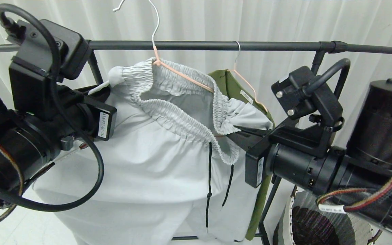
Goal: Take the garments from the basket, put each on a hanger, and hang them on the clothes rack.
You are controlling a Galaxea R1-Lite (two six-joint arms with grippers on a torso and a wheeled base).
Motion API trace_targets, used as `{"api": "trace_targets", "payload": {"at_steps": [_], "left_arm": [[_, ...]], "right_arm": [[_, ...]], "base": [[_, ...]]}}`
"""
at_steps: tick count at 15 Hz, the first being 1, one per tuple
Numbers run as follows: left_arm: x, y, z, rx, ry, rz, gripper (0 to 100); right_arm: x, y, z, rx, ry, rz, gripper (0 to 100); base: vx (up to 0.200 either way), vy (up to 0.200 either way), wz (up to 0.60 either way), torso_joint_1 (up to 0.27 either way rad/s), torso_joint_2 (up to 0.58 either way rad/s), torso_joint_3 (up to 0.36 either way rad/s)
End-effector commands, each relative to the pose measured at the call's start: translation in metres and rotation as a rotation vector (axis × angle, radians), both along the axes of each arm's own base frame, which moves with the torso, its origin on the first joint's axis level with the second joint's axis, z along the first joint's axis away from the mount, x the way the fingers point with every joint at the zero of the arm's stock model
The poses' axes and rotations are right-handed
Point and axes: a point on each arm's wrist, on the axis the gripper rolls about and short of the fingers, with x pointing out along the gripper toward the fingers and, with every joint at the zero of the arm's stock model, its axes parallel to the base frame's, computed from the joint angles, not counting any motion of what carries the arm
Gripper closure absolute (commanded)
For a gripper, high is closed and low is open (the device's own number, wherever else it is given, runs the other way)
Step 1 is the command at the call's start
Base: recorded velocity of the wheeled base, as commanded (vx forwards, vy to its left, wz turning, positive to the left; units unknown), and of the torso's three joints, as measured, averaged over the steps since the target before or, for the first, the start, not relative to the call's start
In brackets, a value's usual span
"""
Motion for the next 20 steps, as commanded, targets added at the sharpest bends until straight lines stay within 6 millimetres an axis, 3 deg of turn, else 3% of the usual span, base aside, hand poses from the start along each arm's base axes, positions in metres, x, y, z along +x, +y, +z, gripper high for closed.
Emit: {"api": "trace_targets", "payload": {"at_steps": [1, 8, 9, 12, 15, 20], "left_arm": [[0.000, -0.006, -0.002, 0.003, 0.008, -0.019, 100], [-0.004, -0.009, 0.004, -0.011, -0.012, -0.042, 100], [-0.004, -0.008, 0.004, -0.011, -0.012, -0.045, 100], [-0.009, -0.006, 0.003, -0.006, -0.017, -0.102, 100], [-0.014, -0.005, -0.001, 0.028, -0.055, -0.225, 100], [-0.014, -0.005, -0.010, 0.108, -0.125, -0.299, 100]], "right_arm": [[-0.006, 0.011, -0.006, -0.019, 0.009, 0.037, 100], [-0.005, 0.032, -0.007, -0.017, 0.009, 0.060, 100], [-0.006, 0.028, -0.006, -0.017, 0.011, 0.052, 0], [-0.011, 0.015, 0.001, 0.000, -0.003, 0.048, 0], [-0.020, -0.010, 0.004, -0.016, -0.006, 0.039, 0], [-0.010, -0.051, 0.016, -0.084, -0.024, -0.060, 0]], "base": [[0.000, 0.000, 0.00, 0.000, 0.00, 0.000], [0.000, 0.000, 0.00, 0.000, 0.00, 0.000], [0.000, 0.000, 0.00, 0.000, 0.00, 0.000], [0.000, 0.000, 0.00, 0.000, 0.00, 0.000], [0.000, 0.000, 0.00, 0.000, 0.00, 0.000], [0.000, 0.000, 0.00, 0.000, 0.00, 0.000]]}}
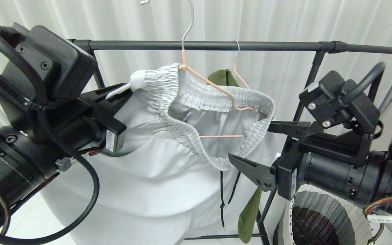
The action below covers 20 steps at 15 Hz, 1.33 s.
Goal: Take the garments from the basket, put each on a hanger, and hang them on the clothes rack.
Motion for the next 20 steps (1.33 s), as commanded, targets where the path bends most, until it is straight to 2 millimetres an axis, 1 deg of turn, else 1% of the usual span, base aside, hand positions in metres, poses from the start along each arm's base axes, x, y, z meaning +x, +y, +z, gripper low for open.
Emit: {"api": "trace_targets", "payload": {"at_steps": [1, 3, 5, 7, 8, 10, 13, 15, 18, 20], "left_arm": [[0.000, 0.000, -0.003, 0.006, 0.007, 0.000, 100], [0.000, 0.000, -0.005, 0.010, 0.011, 0.000, 100], [0.000, 0.000, -0.005, 0.008, 0.011, 0.000, 100], [-0.001, 0.000, -0.005, 0.008, 0.010, -0.016, 100], [-0.002, 0.000, -0.006, 0.013, 0.010, -0.047, 100], [-0.001, 0.001, -0.012, 0.024, 0.028, -0.089, 100], [0.004, 0.006, -0.019, 0.034, 0.021, -0.158, 100], [0.007, 0.007, -0.019, 0.030, 0.007, -0.173, 100], [0.007, 0.007, -0.016, 0.022, -0.008, -0.176, 100], [0.010, 0.005, -0.012, 0.018, -0.014, -0.176, 100]], "right_arm": [[0.001, -0.021, 0.014, 0.034, -0.027, -0.045, 0], [0.002, -0.029, 0.017, 0.031, -0.038, -0.054, 0], [0.003, -0.042, 0.020, 0.016, -0.040, -0.081, 0], [0.001, -0.053, 0.027, 0.025, -0.037, -0.032, 0], [-0.001, -0.053, 0.033, 0.033, -0.037, 0.018, 0], [-0.002, -0.051, 0.045, 0.033, -0.020, 0.117, 0], [-0.004, -0.048, 0.052, 0.000, 0.039, 0.284, 0], [0.000, -0.040, 0.055, -0.005, 0.050, 0.310, 0], [0.015, -0.021, 0.059, -0.015, 0.045, 0.330, 0], [0.022, -0.011, 0.062, -0.029, 0.044, 0.354, 0]], "base": [[0.000, 0.000, 0.00, 0.000, 0.00, 0.000], [0.000, 0.000, 0.00, 0.000, 0.00, 0.000], [0.000, 0.000, 0.00, 0.000, 0.00, 0.000], [0.000, 0.000, 0.00, 0.000, 0.00, 0.000], [0.000, 0.000, 0.00, 0.000, 0.00, 0.000], [0.000, 0.000, 0.00, 0.000, 0.00, 0.000], [0.000, 0.000, 0.00, 0.000, 0.00, 0.000], [0.000, 0.000, 0.00, 0.000, 0.00, 0.000], [0.000, 0.000, 0.00, 0.000, 0.00, 0.000], [0.000, 0.000, 0.00, 0.000, 0.00, 0.000]]}}
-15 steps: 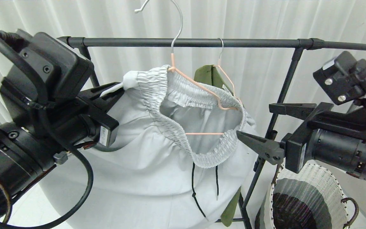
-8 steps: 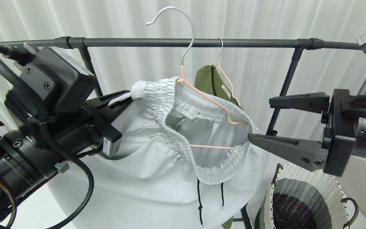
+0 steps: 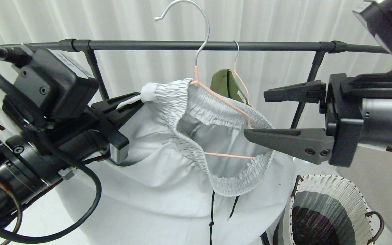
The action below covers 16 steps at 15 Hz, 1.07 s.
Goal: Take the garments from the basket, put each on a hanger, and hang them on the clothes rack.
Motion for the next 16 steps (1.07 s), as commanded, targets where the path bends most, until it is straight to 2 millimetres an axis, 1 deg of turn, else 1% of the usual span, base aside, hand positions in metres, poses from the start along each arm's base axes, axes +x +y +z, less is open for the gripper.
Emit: {"api": "trace_targets", "payload": {"at_steps": [1, 3, 6, 12, 16], "left_arm": [[0.004, -0.003, 0.003, -0.005, -0.005, -0.001, 100], [0.003, -0.003, 0.005, -0.002, -0.013, -0.033, 100], [0.003, -0.003, 0.004, 0.006, -0.015, -0.052, 100], [0.003, -0.004, 0.004, 0.010, -0.017, -0.073, 100], [0.003, -0.004, 0.003, 0.011, -0.016, -0.076, 100]], "right_arm": [[0.014, 0.017, -0.002, -0.024, 0.004, 0.007, 0], [0.024, 0.023, 0.001, -0.022, -0.005, -0.006, 0], [0.039, 0.024, -0.001, -0.052, -0.050, -0.038, 0], [0.044, 0.026, -0.008, -0.086, -0.026, -0.007, 0], [0.039, 0.030, -0.009, -0.091, 0.002, 0.084, 0]], "base": [[0.000, 0.000, 0.00, 0.000, 0.00, 0.000], [0.000, 0.000, 0.00, 0.000, 0.00, 0.000], [0.000, 0.000, 0.00, 0.000, 0.00, 0.000], [0.000, 0.000, 0.00, 0.000, 0.00, 0.000], [0.000, 0.000, 0.00, 0.000, 0.00, 0.000]]}}
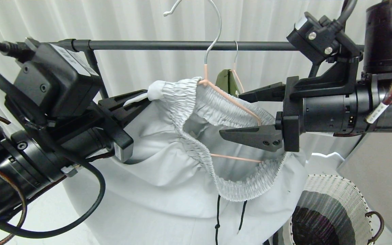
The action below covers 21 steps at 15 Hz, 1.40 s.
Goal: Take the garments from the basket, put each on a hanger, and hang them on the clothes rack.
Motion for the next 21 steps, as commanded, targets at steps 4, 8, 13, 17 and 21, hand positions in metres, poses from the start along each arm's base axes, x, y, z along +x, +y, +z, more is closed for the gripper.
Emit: {"api": "trace_targets", "payload": {"at_steps": [4, 8, 13, 17, 21], "left_arm": [[0.003, 0.008, -0.013, 0.028, 0.037, 0.039, 100], [0.004, 0.007, -0.014, 0.028, 0.040, 0.038, 100], [0.002, 0.008, -0.011, 0.020, 0.031, 0.035, 100], [0.003, 0.007, -0.009, 0.010, 0.017, 0.032, 100], [0.005, 0.006, -0.008, 0.007, 0.012, 0.030, 100]], "right_arm": [[-0.005, 0.003, 0.001, 0.005, -0.001, 0.033, 0], [-0.019, 0.012, 0.002, 0.006, 0.006, 0.094, 0], [-0.015, 0.020, -0.003, -0.005, 0.015, 0.094, 0], [-0.015, 0.020, -0.002, -0.004, 0.017, 0.100, 0], [-0.021, 0.028, -0.005, -0.001, 0.062, 0.144, 0]], "base": [[0.000, 0.000, 0.00, 0.000, 0.00, 0.000], [0.000, 0.000, 0.00, 0.000, 0.00, 0.000], [0.000, 0.000, 0.00, 0.000, 0.00, 0.000], [0.000, 0.000, 0.00, 0.000, 0.00, 0.000], [0.000, 0.000, 0.00, 0.000, 0.00, 0.000]]}}
